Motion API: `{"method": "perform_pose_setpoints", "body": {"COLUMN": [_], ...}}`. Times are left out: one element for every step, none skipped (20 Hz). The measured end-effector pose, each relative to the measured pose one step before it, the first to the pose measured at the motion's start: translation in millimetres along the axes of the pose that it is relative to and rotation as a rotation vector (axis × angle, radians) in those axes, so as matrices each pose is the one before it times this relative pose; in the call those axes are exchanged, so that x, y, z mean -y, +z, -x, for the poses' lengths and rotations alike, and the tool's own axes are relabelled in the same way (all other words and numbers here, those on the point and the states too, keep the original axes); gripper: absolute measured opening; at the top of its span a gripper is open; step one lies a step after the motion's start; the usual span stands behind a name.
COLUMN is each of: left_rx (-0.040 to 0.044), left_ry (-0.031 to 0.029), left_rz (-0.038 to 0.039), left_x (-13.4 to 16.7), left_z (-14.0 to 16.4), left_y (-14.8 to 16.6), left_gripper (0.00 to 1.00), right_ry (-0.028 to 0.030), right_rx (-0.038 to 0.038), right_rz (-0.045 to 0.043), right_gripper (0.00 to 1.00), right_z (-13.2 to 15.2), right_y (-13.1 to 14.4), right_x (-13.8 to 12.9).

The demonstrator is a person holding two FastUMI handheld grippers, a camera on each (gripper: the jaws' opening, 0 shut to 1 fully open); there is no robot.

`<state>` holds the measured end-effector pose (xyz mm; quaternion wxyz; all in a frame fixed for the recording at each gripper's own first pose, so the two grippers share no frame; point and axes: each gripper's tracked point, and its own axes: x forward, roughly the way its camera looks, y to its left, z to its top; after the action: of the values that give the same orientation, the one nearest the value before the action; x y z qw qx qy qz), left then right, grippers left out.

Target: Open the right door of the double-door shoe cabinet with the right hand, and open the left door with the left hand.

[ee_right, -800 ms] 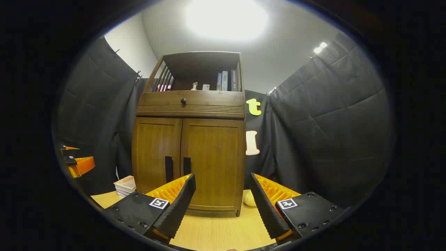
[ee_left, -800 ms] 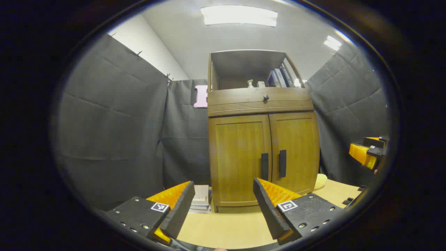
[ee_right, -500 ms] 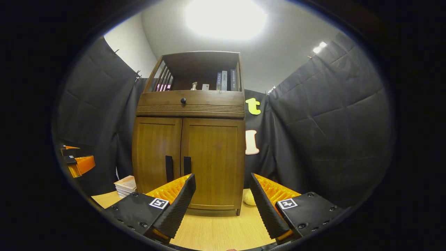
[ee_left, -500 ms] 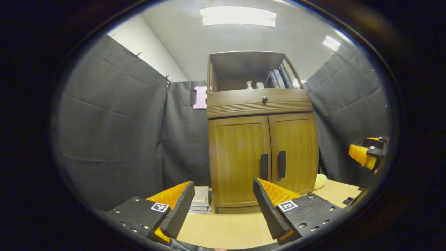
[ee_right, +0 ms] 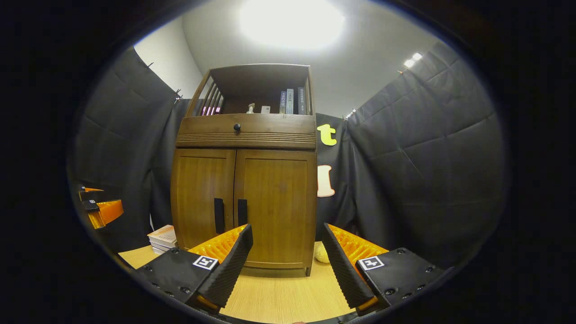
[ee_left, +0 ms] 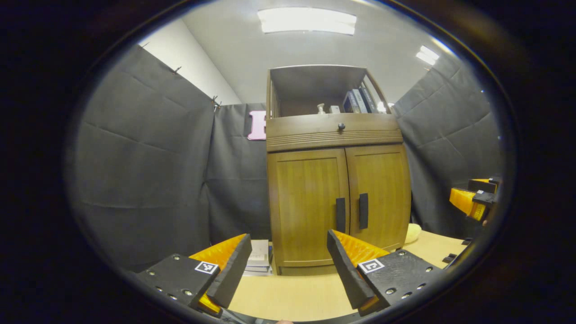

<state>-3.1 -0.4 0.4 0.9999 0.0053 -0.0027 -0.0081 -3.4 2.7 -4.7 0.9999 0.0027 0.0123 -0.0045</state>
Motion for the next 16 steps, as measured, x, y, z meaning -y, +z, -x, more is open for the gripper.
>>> {"method": "perform_pose_setpoints", "body": {"left_rx": [0.00052,0.00190,0.00122,0.00227,0.00246,0.00206,0.00186,-0.00014,-0.00108,-0.00077,-0.00248,-0.00401,-0.00362,-0.00333,-0.00309,-0.00330], "left_ry": [-0.00032,-0.00011,0.00097,0.00142,0.00066,0.00262,0.00430,0.00338,0.00488,0.00526,0.00550,0.00448,0.00558,0.00669,0.00715,0.00778], "left_rz": [-0.00027,-0.00039,-0.00124,-0.00108,-0.00122,-0.00206,-0.00164,-0.00061,-0.00044,-0.00015,0.00077,0.00194,0.00194,0.00170,0.00182,0.00211], "left_x": [0.17,-0.19,-0.12,-0.26,-0.04,-0.67,-0.24,-0.37,-0.80,-0.62,-0.77,-1.36,-0.79,-1.09,-1.36,-0.97], "left_z": [0.47,0.06,-0.64,0.23,-0.08,0.09,-0.51,-0.60,-0.41,-0.81,-0.95,-0.45,-0.72,-1.16,-1.38,-0.85], "left_y": [-0.12,-0.18,0.50,0.08,0.70,0.85,-0.33,-0.94,-0.43,-1.02,-0.83,-0.73,-0.05,-1.13,-0.86,-1.74], "left_gripper": [0.97,0.97,0.97,0.97,0.97,0.97,0.97,0.97,0.97,0.97,0.97,0.97,0.97,0.97,0.97,0.97], "right_ry": [-0.00153,0.00040,0.00258,0.00458,0.00289,0.00459,0.00438,0.00532,0.00478,0.00598,0.00589,0.00461,0.00542,0.00585,0.00720,0.00759], "right_rx": [0.00254,0.00124,0.00253,0.00489,0.00501,0.00535,0.00380,0.00178,-0.00107,-0.00220,-0.00354,-0.00383,-0.00136,0.00056,0.00107,0.00108], "right_rz": [-0.00098,-0.00289,-0.00286,-0.00164,-0.00088,-0.00102,-0.00174,-0.00164,-0.00307,-0.00402,-0.00315,-0.00220,-0.00255,-0.00243,-0.00210,-0.00156], "right_gripper": [0.97,0.97,0.97,0.97,0.97,0.97,0.97,0.97,0.97,0.96,0.96,0.97,0.97,0.98,0.96,0.96], "right_z": [-0.76,-0.87,-1.61,-1.47,-2.80,-2.33,-4.33,-4.82,-5.10,-5.80,-5.77,-7.22,-8.55,-8.41,-8.94,-8.19], "right_y": [0.55,0.44,0.22,1.58,0.92,1.56,1.22,0.60,-0.23,0.36,-0.83,0.54,0.49,2.02,1.12,0.64], "right_x": [-0.33,-0.62,-1.81,-1.46,-1.50,-2.08,-2.32,-2.46,-2.69,-3.17,-2.88,-2.38,-2.60,-3.36,-3.53,-3.45]}}
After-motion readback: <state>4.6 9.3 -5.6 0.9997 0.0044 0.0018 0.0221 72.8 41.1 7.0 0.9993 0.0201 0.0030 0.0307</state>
